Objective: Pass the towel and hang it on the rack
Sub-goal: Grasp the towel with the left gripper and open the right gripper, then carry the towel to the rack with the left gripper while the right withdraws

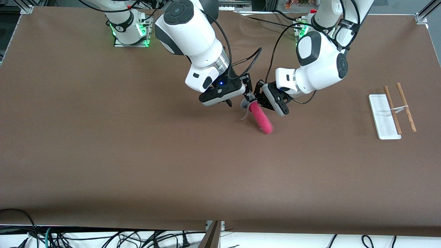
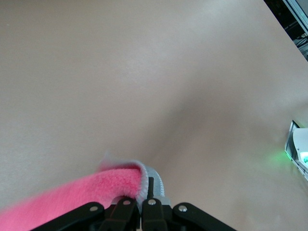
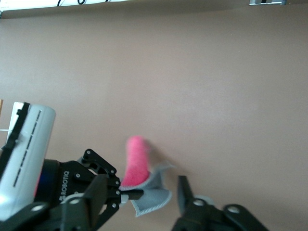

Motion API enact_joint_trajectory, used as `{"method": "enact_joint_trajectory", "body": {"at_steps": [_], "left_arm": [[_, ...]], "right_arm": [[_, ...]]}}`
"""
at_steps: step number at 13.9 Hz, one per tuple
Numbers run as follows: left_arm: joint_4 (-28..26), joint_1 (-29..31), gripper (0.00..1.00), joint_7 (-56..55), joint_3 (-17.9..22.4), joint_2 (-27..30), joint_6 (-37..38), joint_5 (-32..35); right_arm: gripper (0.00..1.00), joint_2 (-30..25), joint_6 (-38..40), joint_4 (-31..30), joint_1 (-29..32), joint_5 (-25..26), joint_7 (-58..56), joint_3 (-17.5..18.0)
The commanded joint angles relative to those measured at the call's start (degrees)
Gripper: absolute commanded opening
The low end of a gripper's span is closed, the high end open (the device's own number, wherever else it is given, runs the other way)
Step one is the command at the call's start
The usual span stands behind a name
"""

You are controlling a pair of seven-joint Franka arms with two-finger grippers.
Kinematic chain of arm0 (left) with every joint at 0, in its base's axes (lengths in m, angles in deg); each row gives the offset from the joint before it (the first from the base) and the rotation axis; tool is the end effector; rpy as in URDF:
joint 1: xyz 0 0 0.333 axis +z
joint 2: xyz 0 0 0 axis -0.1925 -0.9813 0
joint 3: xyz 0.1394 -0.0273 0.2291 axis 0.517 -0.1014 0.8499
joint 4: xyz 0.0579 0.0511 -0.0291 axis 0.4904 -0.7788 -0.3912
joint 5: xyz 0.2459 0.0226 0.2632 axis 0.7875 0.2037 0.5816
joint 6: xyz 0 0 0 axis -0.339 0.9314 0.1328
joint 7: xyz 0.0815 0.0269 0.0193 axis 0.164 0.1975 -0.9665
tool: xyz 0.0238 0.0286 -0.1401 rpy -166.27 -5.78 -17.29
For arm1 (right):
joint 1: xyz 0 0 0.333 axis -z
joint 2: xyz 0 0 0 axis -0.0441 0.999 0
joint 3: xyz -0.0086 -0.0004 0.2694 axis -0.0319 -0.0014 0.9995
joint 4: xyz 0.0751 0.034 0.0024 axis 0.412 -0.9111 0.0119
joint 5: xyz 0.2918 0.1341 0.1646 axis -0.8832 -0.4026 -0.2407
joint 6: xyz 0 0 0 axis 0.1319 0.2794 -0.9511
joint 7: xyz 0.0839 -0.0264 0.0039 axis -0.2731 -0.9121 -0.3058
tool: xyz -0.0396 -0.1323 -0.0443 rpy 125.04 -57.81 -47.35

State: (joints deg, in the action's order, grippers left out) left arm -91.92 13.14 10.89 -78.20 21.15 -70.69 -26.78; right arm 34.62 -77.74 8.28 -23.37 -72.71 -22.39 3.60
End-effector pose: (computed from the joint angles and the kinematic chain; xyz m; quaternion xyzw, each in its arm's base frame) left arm 0.4855 -0.2856 0.3058 0.8843 -0.3294 0.1057 0.3137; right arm 0.5019 0.5008 0.4482 -0.9704 -0.0760 -0.1099 0.2012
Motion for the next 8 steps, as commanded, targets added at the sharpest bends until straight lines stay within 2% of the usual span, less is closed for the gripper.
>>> {"method": "enact_joint_trajectory", "body": {"at_steps": [1, 4, 8], "left_arm": [[-0.68, 3.92, 0.00, 1.71, -0.07, 2.21, 4.04, 0.85], [3.87, 11.65, 0.00, 1.54, -0.07, 2.12, 13.86, 11.12], [11.43, 24.12, 0.00, 1.27, -0.07, 0.28, 29.07, 22.54]], "right_arm": [[1.00, 0.00, -0.33, 0.50, -0.29, 0.90, 0.53, -0.19], [1.00, -0.09, 0.02, 0.50, 0.14, 2.39, -0.95, -0.28], [1.00, -0.53, 1.51, 0.50, 0.67, 2.40, -8.67, -3.79]]}}
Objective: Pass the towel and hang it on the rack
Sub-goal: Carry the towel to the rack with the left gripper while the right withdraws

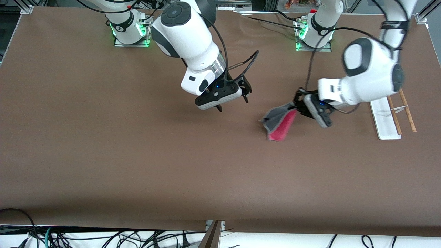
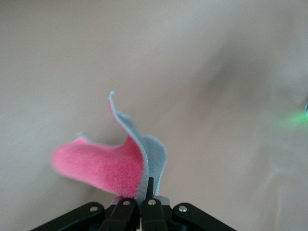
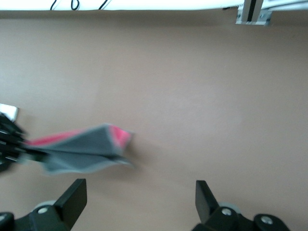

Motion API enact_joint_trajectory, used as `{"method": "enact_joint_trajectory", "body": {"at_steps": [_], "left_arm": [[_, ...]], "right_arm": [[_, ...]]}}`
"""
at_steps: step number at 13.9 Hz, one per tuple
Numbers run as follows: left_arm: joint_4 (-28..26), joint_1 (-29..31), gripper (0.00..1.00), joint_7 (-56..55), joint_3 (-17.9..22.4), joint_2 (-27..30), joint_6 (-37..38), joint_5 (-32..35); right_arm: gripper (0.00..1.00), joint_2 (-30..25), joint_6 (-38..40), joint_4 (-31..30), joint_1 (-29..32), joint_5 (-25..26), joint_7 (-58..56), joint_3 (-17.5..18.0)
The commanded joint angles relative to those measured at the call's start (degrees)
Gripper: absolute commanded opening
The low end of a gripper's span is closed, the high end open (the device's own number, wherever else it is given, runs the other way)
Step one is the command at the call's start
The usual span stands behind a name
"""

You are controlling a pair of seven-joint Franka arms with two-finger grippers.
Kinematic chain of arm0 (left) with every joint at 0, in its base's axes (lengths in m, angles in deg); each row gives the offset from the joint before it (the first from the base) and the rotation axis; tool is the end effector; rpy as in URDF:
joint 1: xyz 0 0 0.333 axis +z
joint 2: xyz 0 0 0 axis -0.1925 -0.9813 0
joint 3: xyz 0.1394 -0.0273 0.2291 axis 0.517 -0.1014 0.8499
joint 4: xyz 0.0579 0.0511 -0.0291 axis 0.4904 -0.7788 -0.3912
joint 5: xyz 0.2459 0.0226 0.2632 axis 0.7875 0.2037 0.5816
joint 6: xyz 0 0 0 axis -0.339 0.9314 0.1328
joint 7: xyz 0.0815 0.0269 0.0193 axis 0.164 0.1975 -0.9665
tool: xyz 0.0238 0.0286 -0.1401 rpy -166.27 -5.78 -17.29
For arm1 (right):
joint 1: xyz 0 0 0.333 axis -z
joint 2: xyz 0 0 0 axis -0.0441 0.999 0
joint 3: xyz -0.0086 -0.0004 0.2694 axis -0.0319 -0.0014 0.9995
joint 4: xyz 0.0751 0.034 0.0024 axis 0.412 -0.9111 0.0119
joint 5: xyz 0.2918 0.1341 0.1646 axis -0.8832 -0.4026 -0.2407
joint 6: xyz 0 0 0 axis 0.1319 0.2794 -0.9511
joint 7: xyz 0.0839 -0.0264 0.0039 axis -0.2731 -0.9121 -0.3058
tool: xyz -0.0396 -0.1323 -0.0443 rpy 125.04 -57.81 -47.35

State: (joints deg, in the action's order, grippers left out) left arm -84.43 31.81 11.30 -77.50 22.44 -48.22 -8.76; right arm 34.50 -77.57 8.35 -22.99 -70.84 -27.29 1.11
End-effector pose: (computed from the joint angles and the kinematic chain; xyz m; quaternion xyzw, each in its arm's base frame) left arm 0.5301 -0.1238 0.3389 0.9010 -0.3482 0.0334 0.2565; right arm 0.5233 0.4792 0.4443 -0.9701 -0.1051 -0.1364 0.1713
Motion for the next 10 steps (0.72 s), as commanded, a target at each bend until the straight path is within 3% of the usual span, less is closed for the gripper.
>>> {"method": "enact_joint_trajectory", "body": {"at_steps": [1, 5, 10], "left_arm": [[6.40, 8.96, 0.00, 0.96, -0.77, -1.80, 11.16, 7.25], [17.48, 20.40, 0.00, 1.31, -0.77, -6.63, 27.52, 20.34], [17.68, 28.93, 0.00, 2.62, -0.60, -7.42, 30.89, 37.92]], "right_arm": [[1.00, -0.42, 2.05, 0.43, 0.47, 0.52, -6.05, -2.27], [1.00, -0.59, 5.91, 0.43, 5.02, 0.43, -17.65, -3.86], [1.00, -2.34, 14.78, 0.34, 14.95, 0.43, -27.94, -3.86]]}}
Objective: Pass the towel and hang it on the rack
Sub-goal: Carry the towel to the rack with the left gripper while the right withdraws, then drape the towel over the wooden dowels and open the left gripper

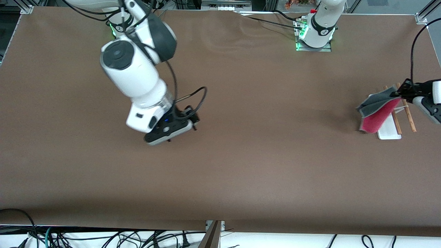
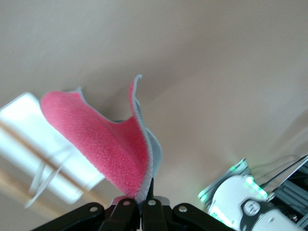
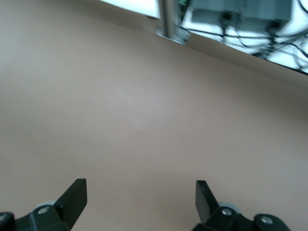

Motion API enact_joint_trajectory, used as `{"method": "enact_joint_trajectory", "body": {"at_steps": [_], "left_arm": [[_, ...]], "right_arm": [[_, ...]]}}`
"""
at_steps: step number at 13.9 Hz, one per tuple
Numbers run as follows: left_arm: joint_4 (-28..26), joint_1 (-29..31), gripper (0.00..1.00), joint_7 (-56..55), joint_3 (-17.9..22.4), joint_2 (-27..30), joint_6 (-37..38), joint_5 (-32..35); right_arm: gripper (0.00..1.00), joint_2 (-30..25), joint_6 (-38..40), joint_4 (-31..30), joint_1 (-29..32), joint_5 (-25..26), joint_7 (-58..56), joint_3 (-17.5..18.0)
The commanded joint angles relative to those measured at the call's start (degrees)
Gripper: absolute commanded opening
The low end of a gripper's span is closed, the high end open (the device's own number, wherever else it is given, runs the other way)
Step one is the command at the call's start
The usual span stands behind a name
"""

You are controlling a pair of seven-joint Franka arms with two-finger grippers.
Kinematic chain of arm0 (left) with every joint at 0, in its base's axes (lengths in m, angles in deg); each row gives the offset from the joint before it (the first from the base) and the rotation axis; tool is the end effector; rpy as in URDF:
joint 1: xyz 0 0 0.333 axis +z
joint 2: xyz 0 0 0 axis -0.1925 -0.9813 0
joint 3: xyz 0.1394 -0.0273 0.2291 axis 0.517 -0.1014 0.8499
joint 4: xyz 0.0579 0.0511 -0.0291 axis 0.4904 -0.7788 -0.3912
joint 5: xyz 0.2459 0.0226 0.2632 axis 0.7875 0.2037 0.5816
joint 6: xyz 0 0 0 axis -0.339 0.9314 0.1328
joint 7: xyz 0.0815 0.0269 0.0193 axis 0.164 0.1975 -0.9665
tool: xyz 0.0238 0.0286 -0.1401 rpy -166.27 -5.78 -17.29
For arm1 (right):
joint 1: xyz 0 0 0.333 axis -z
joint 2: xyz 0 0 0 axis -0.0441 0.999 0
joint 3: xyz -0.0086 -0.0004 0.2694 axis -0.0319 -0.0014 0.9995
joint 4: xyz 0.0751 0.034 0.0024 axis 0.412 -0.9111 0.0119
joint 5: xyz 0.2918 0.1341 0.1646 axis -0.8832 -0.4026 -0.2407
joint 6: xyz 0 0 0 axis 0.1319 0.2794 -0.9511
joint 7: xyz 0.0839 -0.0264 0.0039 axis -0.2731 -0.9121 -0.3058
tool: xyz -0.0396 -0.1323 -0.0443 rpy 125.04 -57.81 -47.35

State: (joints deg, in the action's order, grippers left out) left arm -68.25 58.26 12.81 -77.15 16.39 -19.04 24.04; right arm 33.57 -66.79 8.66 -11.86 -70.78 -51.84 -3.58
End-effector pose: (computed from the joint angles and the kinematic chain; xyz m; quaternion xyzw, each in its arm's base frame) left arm 0.4896 0.1844 0.3634 0.9401 -0.2692 -0.1602 0.1345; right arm 0.6101 0.3211 0.4252 -0.9726 -0.1947 -0.1102 0.0631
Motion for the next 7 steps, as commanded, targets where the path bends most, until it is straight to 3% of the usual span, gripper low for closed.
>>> {"method": "enact_joint_trajectory", "body": {"at_steps": [1, 3, 7], "left_arm": [[1.67, 3.71, 0.00, 2.59, -0.95, -2.25, 1.37, 8.28], [2.20, 6.61, 0.00, 4.71, -1.03, -4.27, 0.05, 14.09], [2.20, 11.10, 0.00, 8.31, -1.03, -7.61, -7.14, 21.74]], "right_arm": [[1.00, -1.59, 6.36, 0.03, 5.58, 0.28, -5.32, 0.75], [1.00, -1.68, 9.89, 0.03, 9.36, 0.55, -8.93, 0.49], [1.00, -6.59, 11.39, -1.63, 13.68, 0.63, -9.38, -4.34]]}}
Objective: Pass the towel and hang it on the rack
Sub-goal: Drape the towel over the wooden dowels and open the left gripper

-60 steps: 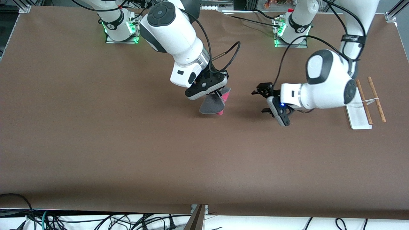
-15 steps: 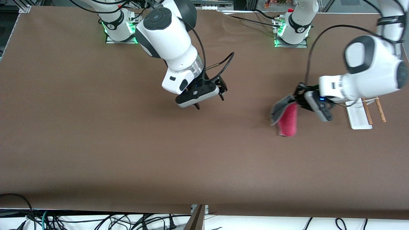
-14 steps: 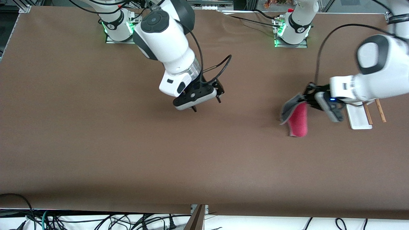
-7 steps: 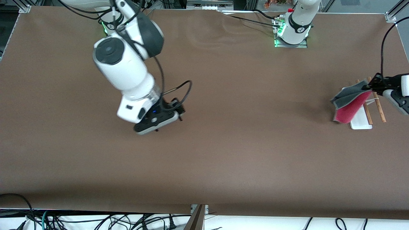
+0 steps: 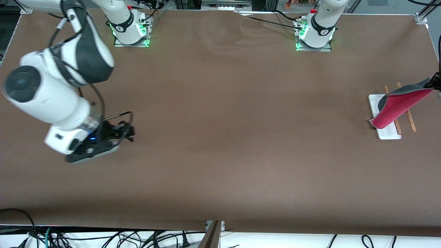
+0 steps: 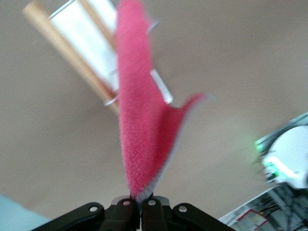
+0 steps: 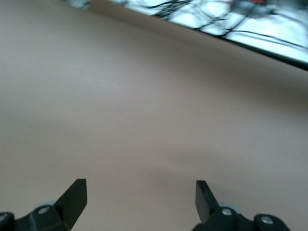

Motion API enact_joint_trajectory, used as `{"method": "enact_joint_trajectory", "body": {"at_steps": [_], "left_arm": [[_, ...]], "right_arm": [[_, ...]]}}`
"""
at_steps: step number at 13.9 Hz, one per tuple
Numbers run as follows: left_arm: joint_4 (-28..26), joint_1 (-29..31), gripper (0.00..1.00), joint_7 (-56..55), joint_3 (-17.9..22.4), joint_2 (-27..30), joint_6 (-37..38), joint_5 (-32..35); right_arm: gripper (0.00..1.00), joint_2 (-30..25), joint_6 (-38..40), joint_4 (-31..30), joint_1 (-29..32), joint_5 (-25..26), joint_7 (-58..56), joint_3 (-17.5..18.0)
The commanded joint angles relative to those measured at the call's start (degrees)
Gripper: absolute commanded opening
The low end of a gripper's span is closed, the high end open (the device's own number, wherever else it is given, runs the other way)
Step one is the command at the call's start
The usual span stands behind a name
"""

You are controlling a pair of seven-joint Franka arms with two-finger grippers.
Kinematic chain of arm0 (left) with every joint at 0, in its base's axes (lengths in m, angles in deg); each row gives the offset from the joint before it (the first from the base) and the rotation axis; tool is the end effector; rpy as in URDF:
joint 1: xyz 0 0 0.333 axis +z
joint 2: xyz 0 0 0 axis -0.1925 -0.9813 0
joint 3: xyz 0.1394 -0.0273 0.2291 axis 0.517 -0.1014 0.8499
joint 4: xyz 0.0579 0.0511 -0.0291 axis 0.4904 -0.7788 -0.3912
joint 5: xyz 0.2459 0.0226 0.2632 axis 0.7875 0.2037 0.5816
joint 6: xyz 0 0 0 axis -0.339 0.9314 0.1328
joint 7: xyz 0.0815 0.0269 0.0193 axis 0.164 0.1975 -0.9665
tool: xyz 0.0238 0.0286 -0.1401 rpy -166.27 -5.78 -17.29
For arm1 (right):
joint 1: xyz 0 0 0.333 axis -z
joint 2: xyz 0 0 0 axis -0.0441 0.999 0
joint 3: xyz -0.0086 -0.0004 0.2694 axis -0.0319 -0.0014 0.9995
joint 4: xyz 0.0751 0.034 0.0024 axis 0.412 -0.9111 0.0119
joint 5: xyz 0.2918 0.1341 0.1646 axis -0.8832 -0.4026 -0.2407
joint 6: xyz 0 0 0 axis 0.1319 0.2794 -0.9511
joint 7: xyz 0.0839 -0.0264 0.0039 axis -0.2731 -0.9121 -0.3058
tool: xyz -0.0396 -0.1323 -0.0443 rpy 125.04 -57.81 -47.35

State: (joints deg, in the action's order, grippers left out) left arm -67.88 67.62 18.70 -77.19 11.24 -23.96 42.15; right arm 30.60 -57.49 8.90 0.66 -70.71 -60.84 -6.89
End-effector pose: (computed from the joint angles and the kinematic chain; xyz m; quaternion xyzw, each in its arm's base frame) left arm 0.4499 0.3112 0.3271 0.9355 -0.2738 -0.2182 0.0473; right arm 0.6491 0.1452 0.4389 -0.9873 -0.1441 -0.0667 0.0097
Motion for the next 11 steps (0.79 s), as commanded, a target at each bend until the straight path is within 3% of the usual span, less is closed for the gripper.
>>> {"method": "enact_joint_trajectory", "body": {"at_steps": [1, 5, 10, 11], "left_arm": [[1.83, 2.35, 0.00, 2.43, -0.90, -3.52, -4.41, 4.87], [1.83, 3.50, 0.00, 2.43, -0.82, -6.69, -10.93, 8.66], [1.83, 3.76, 0.00, 2.43, -0.11, -10.03, -16.82, 9.98], [1.83, 3.76, 0.15, 2.43, 0.15, -10.29, -17.79, 9.98]], "right_arm": [[1.00, -5.29, 3.93, -3.10, 1.43, 0.57, -0.90, -1.82], [1.00, -11.17, 10.35, -6.00, 4.06, 3.83, -2.49, -2.97], [1.00, -21.01, 12.20, -17.67, 8.54, 2.69, -2.49, -3.14], [1.00, -22.69, 13.69, -19.09, 8.64, 2.77, -2.40, -3.67]]}}
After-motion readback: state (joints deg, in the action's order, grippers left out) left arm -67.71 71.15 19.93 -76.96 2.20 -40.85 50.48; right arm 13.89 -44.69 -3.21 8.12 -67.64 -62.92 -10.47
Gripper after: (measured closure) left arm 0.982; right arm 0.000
